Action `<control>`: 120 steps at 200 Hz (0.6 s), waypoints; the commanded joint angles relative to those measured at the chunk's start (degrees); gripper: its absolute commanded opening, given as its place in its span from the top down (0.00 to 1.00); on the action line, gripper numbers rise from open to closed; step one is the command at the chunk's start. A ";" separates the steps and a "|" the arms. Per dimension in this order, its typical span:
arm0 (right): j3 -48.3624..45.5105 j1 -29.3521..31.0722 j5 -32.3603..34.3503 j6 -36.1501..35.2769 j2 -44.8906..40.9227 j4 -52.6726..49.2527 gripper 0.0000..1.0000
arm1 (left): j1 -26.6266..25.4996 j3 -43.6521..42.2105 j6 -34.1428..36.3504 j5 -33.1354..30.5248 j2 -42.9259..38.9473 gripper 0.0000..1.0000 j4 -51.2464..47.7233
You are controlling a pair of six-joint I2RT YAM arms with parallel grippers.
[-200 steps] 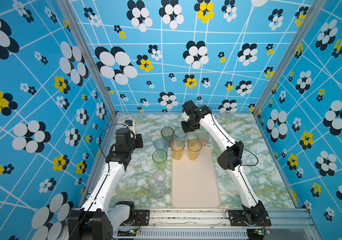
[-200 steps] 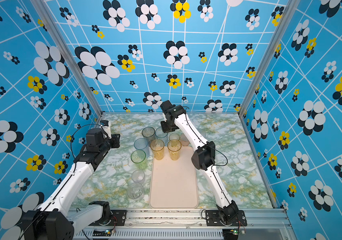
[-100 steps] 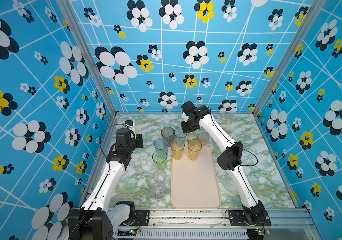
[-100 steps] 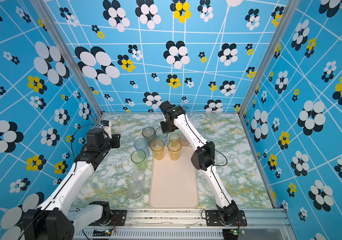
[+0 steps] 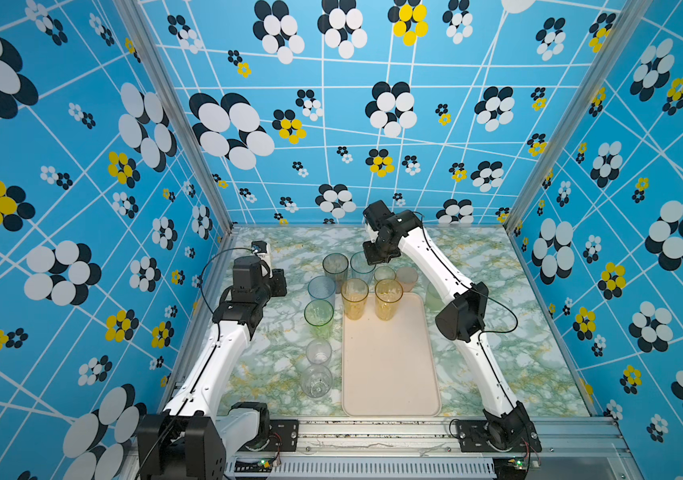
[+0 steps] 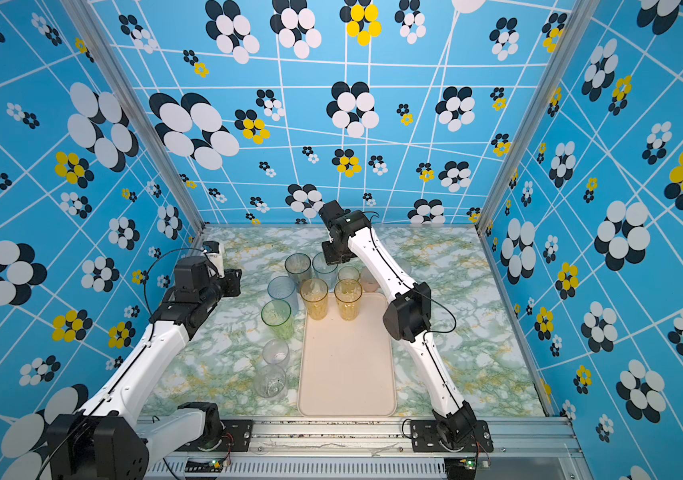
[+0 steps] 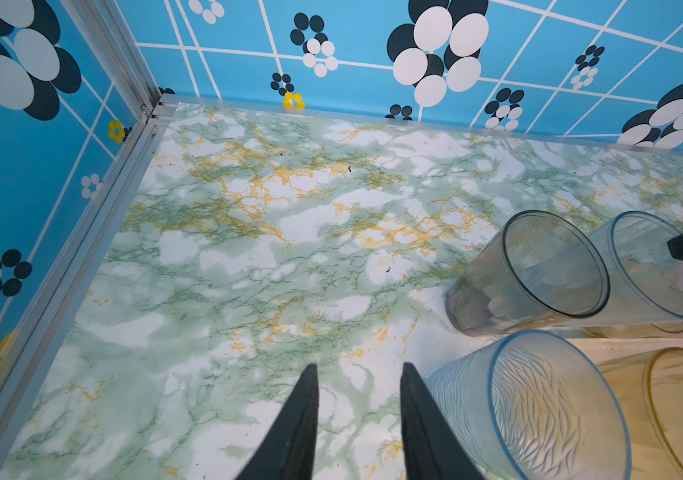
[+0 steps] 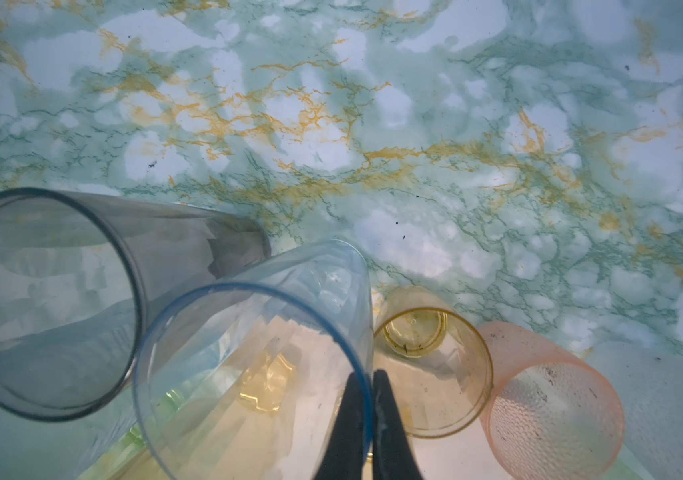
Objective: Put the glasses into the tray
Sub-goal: 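Lower the right gripper onto the blue-rimmed glass rim and close it, then lift the blue-rimmed glass with the right gripper and carry it over the tray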
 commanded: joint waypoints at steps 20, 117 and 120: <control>-1.07 0.33 2.12 0.17 -6.46 2.28 0.98 | 0.35 1.06 0.58 0.67 0.73 0.66 -1.06; -1.18 0.00 4.39 -1.64 -14.57 7.06 0.99 | 0.00 1.31 0.74 0.95 0.84 0.66 -1.33; -1.13 -0.01 4.67 -1.83 -14.91 7.15 0.99 | 0.00 1.32 0.74 0.91 0.84 0.66 -1.41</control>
